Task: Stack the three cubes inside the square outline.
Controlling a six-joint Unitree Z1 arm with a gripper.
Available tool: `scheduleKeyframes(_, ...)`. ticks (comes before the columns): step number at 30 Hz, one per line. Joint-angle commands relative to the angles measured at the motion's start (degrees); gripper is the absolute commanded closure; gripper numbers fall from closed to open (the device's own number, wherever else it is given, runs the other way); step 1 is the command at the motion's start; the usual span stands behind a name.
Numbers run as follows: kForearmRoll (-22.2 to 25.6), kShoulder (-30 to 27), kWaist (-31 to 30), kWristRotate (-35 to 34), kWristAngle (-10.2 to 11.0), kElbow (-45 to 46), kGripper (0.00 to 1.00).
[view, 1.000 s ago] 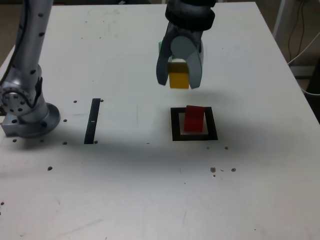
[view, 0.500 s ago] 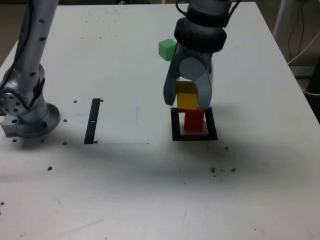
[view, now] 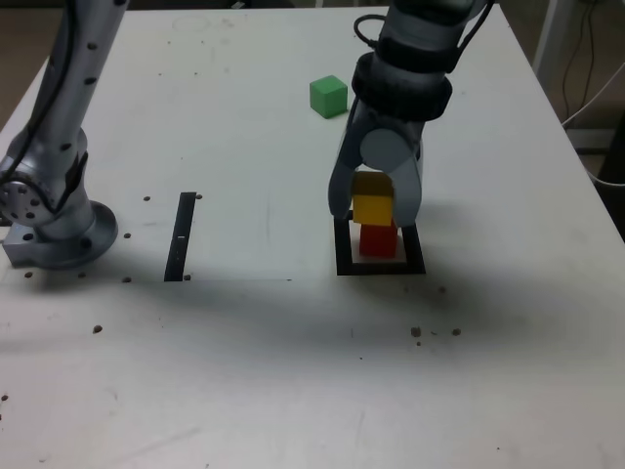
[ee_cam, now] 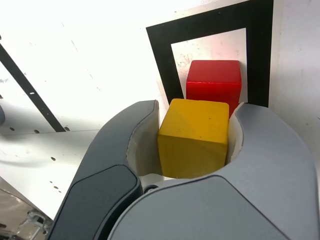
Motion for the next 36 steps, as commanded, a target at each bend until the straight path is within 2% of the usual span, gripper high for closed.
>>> scheduleKeyframes(1,-0.34,0.74,0.04,0.18,-0.06,-0.33,0.65)
scheduleKeyframes(5,-0.72,1.10,0.07,0.32,0.00,-0.27,0.62)
scheduleKeyframes(7,-0.95,1.26,0.12,0.43,0.03,-0.18,0.57)
scheduleKeyframes(13,-2.41,1.40,0.46,1.69,0.02,0.46,0.15)
scheduleKeyframes(15,-2.77,1.30,0.58,1.97,0.02,0.90,0.07)
scheduleKeyframes(18,-3.04,1.11,0.82,1.99,0.02,1.64,0.03)
scheduleKeyframes(24,-3.30,0.14,1.19,2.00,0.37,2.65,0.03)
scheduleKeyframes(36,-0.16,-8.00,4.14,2.46,5.66,1.62,0.01)
